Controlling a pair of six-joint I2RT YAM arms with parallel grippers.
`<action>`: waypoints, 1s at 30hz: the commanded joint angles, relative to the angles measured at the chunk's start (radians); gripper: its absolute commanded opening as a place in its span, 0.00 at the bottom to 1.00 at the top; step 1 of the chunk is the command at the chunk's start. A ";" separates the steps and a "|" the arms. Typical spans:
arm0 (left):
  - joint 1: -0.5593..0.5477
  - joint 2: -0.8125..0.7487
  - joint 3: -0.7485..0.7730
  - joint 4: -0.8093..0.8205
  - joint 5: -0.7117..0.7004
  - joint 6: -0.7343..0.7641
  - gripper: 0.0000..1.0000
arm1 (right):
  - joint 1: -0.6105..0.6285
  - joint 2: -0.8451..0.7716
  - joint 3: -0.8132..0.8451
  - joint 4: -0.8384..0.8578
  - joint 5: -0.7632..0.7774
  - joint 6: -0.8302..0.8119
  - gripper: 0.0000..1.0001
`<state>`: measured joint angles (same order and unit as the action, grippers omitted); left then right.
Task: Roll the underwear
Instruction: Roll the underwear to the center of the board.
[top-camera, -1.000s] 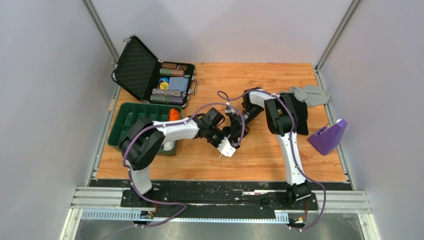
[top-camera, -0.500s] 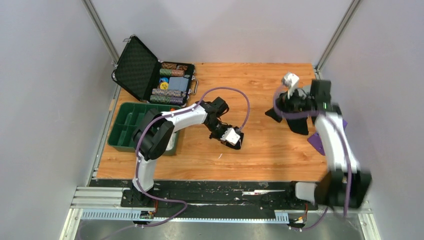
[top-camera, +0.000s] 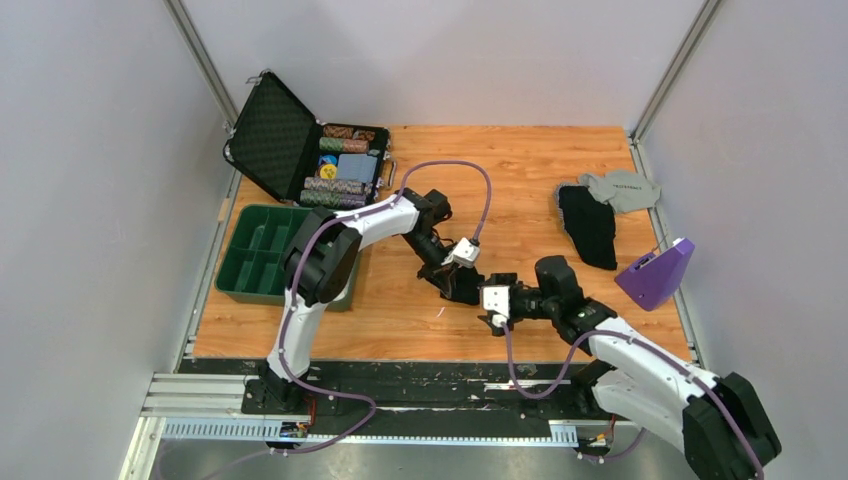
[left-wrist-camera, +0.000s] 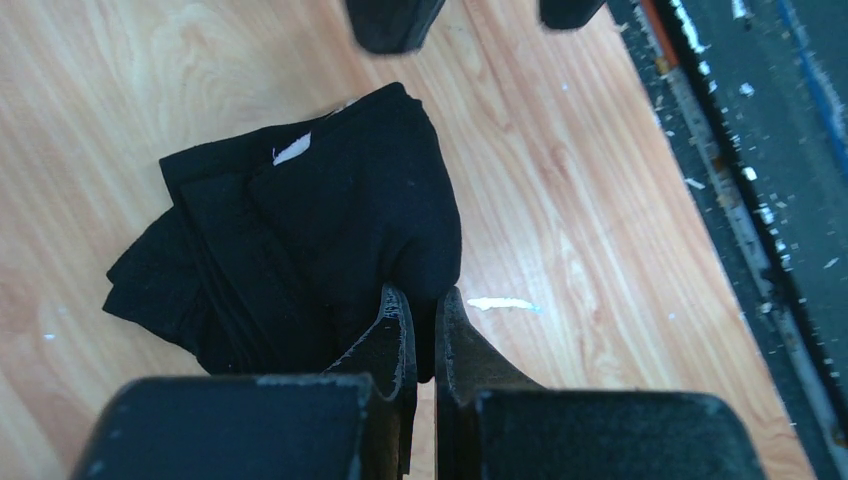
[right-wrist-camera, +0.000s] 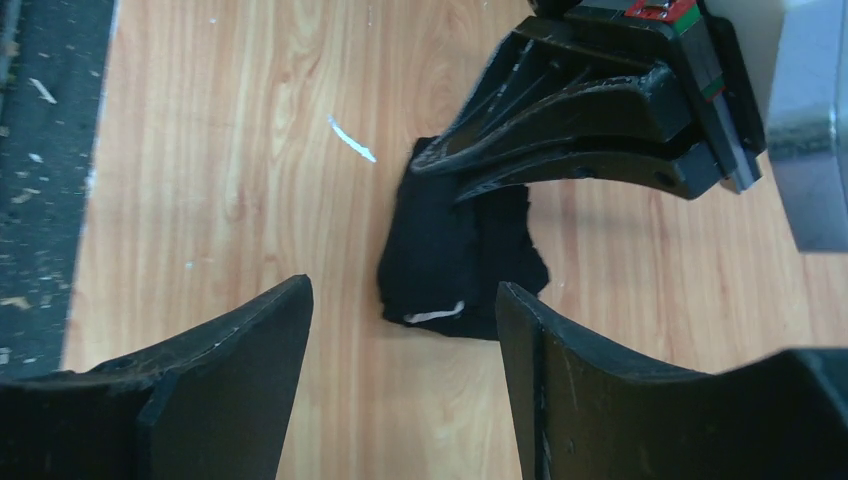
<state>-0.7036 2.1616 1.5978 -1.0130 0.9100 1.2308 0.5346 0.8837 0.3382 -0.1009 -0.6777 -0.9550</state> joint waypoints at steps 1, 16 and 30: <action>-0.005 0.064 -0.014 -0.141 0.009 -0.059 0.00 | 0.022 0.102 0.037 0.207 0.035 -0.104 0.69; 0.041 0.125 0.070 -0.188 0.055 -0.095 0.00 | 0.023 0.346 0.081 0.251 -0.050 -0.204 0.66; 0.083 0.164 0.119 -0.214 0.093 -0.132 0.00 | 0.023 0.585 0.201 0.225 0.049 -0.158 0.27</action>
<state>-0.6353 2.2848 1.7054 -1.1995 1.0573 1.1248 0.5579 1.4334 0.4835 0.1322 -0.6884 -1.1336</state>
